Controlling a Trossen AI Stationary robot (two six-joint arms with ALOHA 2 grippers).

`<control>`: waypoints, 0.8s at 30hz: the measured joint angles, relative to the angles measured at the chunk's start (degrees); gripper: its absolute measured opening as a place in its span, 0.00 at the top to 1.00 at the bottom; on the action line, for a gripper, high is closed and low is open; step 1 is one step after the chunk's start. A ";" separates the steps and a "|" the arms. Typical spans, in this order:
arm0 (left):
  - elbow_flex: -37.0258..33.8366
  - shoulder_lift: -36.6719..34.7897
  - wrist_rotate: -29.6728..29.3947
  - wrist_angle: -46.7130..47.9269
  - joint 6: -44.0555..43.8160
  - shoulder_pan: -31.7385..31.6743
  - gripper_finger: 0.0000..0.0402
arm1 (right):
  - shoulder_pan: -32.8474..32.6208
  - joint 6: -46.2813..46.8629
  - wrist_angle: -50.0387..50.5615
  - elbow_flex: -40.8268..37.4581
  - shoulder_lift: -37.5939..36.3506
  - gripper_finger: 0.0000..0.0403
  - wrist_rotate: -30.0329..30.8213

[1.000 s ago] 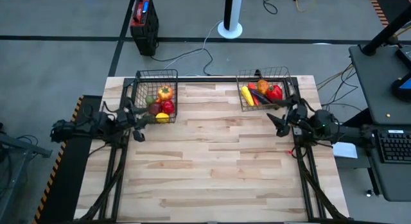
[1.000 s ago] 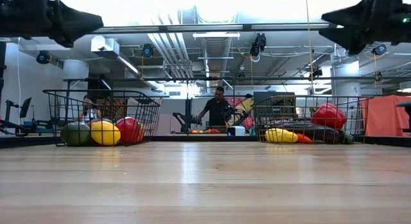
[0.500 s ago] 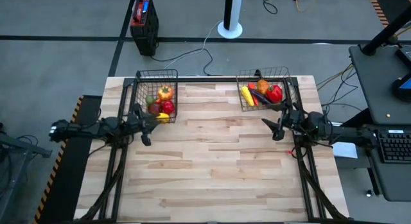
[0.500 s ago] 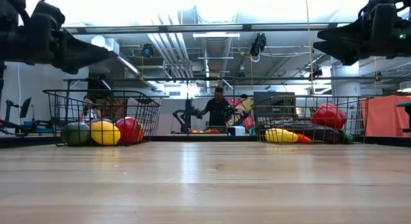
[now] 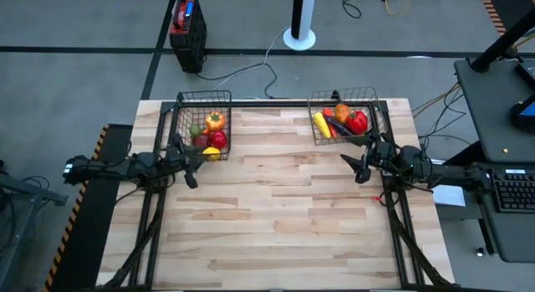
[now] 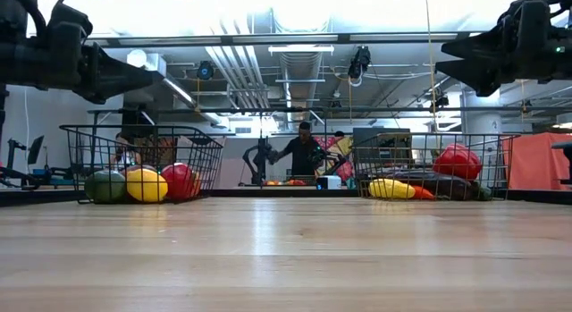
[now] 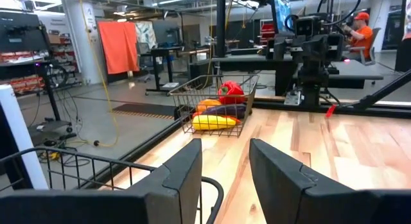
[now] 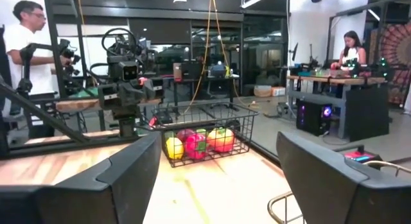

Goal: Sort produce into baskets
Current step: Return to Home Position

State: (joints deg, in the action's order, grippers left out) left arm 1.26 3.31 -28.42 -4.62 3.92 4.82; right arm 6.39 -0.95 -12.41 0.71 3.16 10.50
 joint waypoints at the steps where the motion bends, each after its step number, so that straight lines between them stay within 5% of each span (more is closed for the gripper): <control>1: 0.00 0.00 0.00 0.00 0.00 0.00 0.71 | 0.00 -0.01 -0.01 0.00 0.00 0.25 0.00; 24: 0.09 0.09 0.04 0.00 0.00 0.00 0.71 | 0.00 0.98 0.03 -0.02 0.00 0.25 0.02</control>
State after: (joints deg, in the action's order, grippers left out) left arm 1.34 3.40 -28.38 -4.62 3.92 4.82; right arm 6.39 0.03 -12.38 0.69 3.16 10.52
